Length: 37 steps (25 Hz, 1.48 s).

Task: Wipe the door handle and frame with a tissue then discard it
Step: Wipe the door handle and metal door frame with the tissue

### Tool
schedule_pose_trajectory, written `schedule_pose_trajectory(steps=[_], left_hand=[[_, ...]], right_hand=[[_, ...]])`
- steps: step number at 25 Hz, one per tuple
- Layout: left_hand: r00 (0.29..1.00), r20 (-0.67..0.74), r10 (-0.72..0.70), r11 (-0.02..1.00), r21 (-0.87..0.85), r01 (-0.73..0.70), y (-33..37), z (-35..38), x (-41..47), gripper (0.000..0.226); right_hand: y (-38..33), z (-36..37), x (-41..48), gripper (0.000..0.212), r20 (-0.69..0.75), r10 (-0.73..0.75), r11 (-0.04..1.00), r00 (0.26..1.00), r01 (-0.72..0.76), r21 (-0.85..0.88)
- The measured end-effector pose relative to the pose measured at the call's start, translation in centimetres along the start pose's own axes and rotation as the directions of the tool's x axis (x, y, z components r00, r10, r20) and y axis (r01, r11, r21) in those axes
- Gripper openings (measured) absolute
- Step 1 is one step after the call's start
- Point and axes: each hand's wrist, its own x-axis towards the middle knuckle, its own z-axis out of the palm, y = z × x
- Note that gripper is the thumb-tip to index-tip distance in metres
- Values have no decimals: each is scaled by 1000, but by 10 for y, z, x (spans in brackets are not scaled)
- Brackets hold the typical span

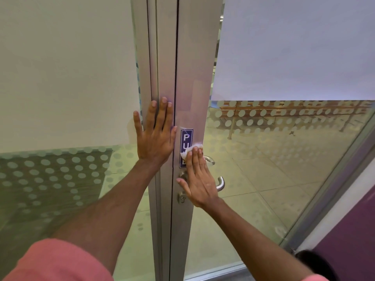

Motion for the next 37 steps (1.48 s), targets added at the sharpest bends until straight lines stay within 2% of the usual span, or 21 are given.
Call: schedule_pose_trajectory(steps=[3,8,10,13,15,18,22,24,29,31,33,37], left_hand=[[1000,8,-1,1000,-20,1,0,-1,-1,63],[999,34,-6,1000,-7,6,1,-3,0,62],[999,38,-3,1000,-3,3,1,-3,1,62],[1000,26,2,1000,-32,-1,0,-3,-1,63],[1000,13,5,999,-41,-5,0,-3,0,64],[1000,23,6,998,-55,-5,0,-4,0,64],[1000,26,2,1000,-29,-2,1,-4,0,63],[1000,14,5,1000,-23,-4,0,-2,-1,63],[1000,-2,12,997,-73,-12,-1,-3,0,63],[1000,12,1,997,-78,0,-1,-4,1,63],[1000,15,2,997,-76,-1,0,-3,0,63],[1000,16,6,999,-44,-5,-1,-4,1,63]], right_hand=[[-2,-5,9,86,-47,30,999,998,-28,35],[-11,-34,61,88,-247,147,986,958,-121,119],[-21,-23,48,89,-187,161,982,969,-138,128],[-34,4,2,93,50,180,982,982,-183,53],[-35,14,-10,95,106,211,977,972,-212,-3],[-32,5,0,94,60,189,982,980,-190,20],[-17,-26,48,88,-173,102,994,980,-93,61],[-16,-28,55,85,-210,97,994,973,-86,62],[-25,8,1,86,-5,92,995,996,-92,24],[-19,8,-6,87,17,83,997,996,-83,10],[-12,-4,9,88,-36,57,998,998,-57,2],[-5,-44,76,88,-248,55,998,967,-58,-4]])
